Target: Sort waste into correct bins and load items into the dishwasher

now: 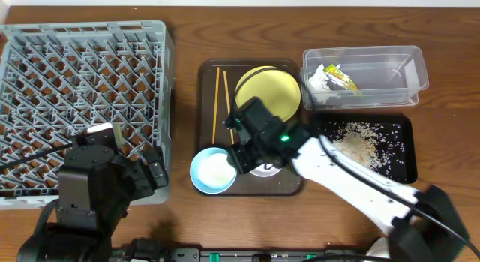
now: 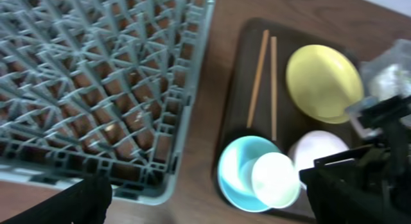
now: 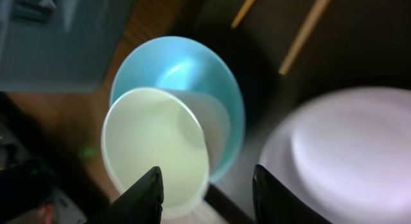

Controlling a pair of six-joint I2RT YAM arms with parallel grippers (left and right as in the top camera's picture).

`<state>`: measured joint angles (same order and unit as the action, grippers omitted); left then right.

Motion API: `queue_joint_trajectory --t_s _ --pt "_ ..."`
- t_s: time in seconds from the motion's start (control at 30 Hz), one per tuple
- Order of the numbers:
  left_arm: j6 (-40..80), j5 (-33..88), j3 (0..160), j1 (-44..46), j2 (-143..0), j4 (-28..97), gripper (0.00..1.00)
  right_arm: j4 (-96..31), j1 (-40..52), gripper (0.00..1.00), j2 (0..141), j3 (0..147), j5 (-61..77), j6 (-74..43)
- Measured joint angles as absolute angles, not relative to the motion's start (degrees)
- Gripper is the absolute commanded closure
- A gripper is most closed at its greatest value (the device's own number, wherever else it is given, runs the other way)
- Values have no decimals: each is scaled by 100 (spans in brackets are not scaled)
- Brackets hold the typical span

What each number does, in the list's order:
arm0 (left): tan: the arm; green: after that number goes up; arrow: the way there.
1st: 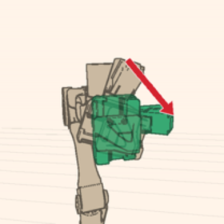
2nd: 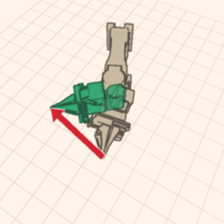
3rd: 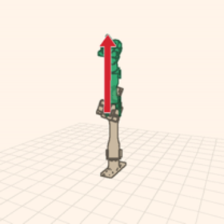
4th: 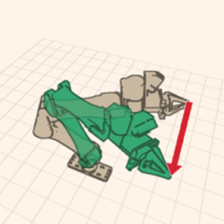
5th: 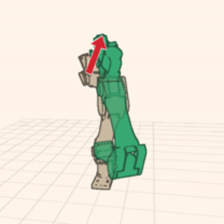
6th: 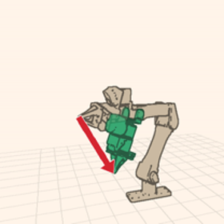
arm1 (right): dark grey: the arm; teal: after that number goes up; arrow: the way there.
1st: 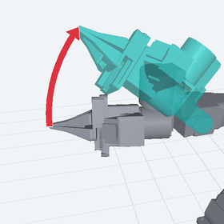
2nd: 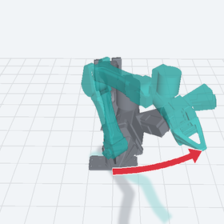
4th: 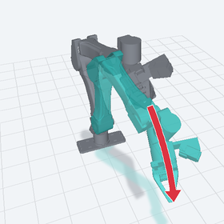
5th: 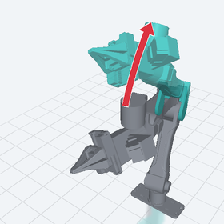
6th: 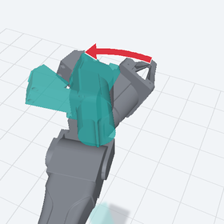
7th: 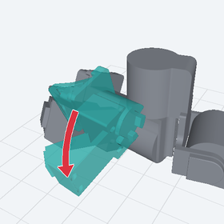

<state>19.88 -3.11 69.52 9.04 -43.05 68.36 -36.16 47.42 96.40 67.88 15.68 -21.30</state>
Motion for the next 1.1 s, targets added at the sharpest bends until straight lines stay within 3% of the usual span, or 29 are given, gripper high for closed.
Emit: queue_joint_trajectory --t_s 0.07,0.17,0.3,0.5,0.67,1.1 --pt "1999 -414 6952 904 -4324 6958 2 -3559 4866 62 9889 6788 1503 -2198" --pt "2016 -519 6952 904 -4329 7177 2 -3555 4921 85 10134 6788 1431 -2272" --pt "2014 -585 6952 904 -4329 7319 2 -3564 4908 95 10162 6788 1347 -2359" --pt "2016 -486 6952 904 -4329 7188 2 -3664 4801 99 9769 6788 1299 -2388" --pt "2014 303 6952 904 -4331 6726 2 -4021 4246 99 8617 6788 1326 -2355" --pt "2008 4827 6954 899 -5310 4578 5 -4158 2115 99 6563 6788 3503 -1031"
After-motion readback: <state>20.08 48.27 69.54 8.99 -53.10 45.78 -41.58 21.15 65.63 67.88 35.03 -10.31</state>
